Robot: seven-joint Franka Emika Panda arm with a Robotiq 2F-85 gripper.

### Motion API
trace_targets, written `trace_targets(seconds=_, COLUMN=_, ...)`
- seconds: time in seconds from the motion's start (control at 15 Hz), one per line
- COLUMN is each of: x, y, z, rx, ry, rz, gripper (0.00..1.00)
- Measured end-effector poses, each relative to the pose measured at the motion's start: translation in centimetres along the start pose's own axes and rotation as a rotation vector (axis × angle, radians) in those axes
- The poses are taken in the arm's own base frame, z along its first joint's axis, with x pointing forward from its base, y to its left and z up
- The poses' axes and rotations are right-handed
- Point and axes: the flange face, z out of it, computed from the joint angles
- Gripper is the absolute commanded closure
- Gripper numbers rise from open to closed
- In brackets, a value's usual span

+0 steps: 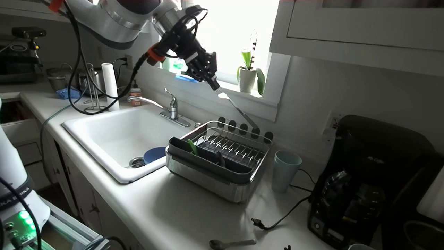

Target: Remove the blue bowl from the dishes drying rack and place it in the sink, pick up a fork from the dishes drying rack and place it in the blue bowl and pick up a spoon from the dishes drying rack and put it in the blue bowl that is inside the sink

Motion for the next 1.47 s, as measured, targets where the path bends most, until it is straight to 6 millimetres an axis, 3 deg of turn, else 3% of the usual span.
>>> trace_targets(seconds=0.2, x=1.6, y=-2.8, z=-2.9, rx=0.055, ry=0.083, rz=-0.038, gripper=0.99)
trace_targets(seconds=0.47, x=2.9, y=-9.1, z=-6.1, rx=0.218, ry=0.182, rz=-0.12, gripper=0.99)
trace_targets(seconds=0.87, x=3.5, y=-17.1, z=-8.7, rx=0.474, ry=0.236, rz=-0.272, gripper=0.99)
trace_targets(seconds=1.07, x=3.7, y=-19.7, z=-8.8, rx=0.587, ry=0.254, rz=-0.358, gripper=0.99)
trace_targets(seconds=1.2, x=3.4, y=-21.4, z=-7.8, rx=0.658, ry=0.226, rz=-0.411, gripper=0.95)
trace_targets(seconds=1.47, x=3.3, y=-22.8, z=-6.0, rx=0.679, ry=0.183, rz=-0.438, gripper=0.95)
